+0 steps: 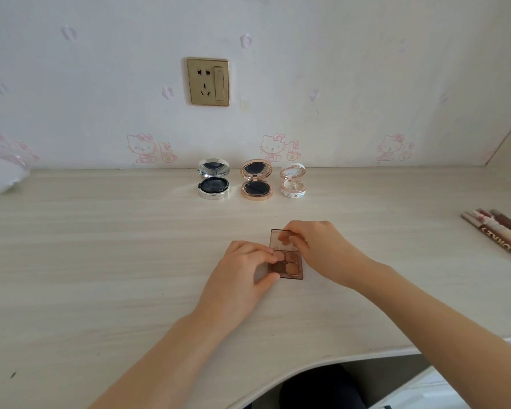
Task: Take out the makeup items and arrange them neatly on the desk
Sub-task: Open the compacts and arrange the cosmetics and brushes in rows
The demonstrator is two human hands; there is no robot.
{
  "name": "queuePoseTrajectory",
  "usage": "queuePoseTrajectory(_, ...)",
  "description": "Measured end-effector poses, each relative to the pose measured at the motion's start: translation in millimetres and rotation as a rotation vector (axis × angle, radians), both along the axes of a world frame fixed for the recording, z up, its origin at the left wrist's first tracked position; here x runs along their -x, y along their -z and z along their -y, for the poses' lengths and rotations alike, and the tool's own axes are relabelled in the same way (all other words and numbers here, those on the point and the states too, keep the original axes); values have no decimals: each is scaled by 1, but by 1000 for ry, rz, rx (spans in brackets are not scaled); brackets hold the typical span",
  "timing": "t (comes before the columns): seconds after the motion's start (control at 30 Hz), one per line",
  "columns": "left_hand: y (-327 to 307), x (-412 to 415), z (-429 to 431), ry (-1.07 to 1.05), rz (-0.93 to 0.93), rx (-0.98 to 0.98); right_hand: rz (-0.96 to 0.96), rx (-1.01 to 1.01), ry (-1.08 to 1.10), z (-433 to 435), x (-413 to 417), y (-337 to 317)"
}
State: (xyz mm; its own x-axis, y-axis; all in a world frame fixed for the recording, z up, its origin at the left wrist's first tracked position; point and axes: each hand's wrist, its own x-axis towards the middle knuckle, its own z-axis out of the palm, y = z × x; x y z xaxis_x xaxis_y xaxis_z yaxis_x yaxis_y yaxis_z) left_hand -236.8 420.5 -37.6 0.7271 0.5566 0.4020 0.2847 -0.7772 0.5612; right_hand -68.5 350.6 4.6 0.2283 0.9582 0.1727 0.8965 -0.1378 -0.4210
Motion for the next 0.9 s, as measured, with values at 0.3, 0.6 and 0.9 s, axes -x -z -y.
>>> queuePoseTrajectory(0.3, -2, 0, 0, -2, -12, 0, -85, 81, 5, -6, -5, -5)
queuePoseTrajectory(0.6, -2, 0, 1, 0, -5, 4, -188, 52, 35, -4, -6, -1)
queuePoseTrajectory(0.9, -1, 0, 2, -13, 45, 18, -189, -114, 244, 46, 5, 27)
